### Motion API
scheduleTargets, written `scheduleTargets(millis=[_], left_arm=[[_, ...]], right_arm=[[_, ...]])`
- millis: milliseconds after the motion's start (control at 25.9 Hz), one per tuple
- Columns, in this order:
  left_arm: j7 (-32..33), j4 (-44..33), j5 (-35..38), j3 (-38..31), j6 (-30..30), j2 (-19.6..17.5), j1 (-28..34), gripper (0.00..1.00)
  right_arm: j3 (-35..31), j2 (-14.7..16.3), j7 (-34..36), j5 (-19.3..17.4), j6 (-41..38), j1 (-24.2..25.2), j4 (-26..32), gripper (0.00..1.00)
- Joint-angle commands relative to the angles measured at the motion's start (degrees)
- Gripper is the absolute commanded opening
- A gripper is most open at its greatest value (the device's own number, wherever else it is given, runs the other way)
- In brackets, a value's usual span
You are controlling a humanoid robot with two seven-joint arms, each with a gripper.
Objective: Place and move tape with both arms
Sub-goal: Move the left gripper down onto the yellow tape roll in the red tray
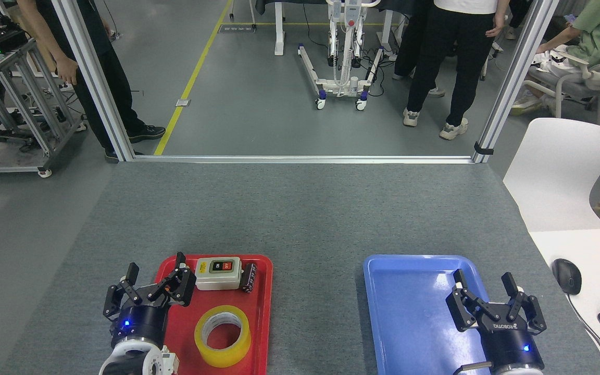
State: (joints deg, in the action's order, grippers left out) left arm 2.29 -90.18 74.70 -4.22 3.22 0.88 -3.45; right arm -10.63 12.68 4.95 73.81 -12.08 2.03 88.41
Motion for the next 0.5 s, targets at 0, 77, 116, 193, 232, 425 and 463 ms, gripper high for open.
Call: scheduleTargets(millis=[0,77,116,193,232,425,463], left_arm=[[0.0,0.0,0.0,0.0,0.0,0.0,0.0,0.99],[0.0,0.0,0.1,0.0,0.0,0.0,-0.1,0.99],[0.0,0.0,0.1,0.0,0.1,0.0,0.0,0.99],[0.0,-0.1,0.0,0.0,0.1,0.0,0.0,0.99],[0.0,-0.1,0.0,0.0,0.1,0.0,0.0,0.99],[0.0,-0.4,0.1,0.0,-0.1,-0.2,0.2,0.99],[0.0,-0.9,0.1,0.0,-0.1,-0.2,0.2,0.99]], right_arm=[[0.1,-0.4,-0.2,0.4,-0.1,0.0,0.0,1.00],[0.1,-0.4,-0.2,0.6,0.0,-0.1,0.0,1.00],[0.2,-0.4,-0.3,0.7,0.0,-0.1,-0.1,1.00],[0.2,-0.5,-0.4,1.3,0.0,-0.1,-0.1,1.00],[0.3,-0.5,-0.5,2.0,0.1,-0.1,-0.1,1.00],[1.5,-0.8,-1.2,5.6,1.3,-0.1,-0.2,1.00],[1.8,-0.8,-1.3,6.6,1.7,-0.1,-0.2,1.00]])
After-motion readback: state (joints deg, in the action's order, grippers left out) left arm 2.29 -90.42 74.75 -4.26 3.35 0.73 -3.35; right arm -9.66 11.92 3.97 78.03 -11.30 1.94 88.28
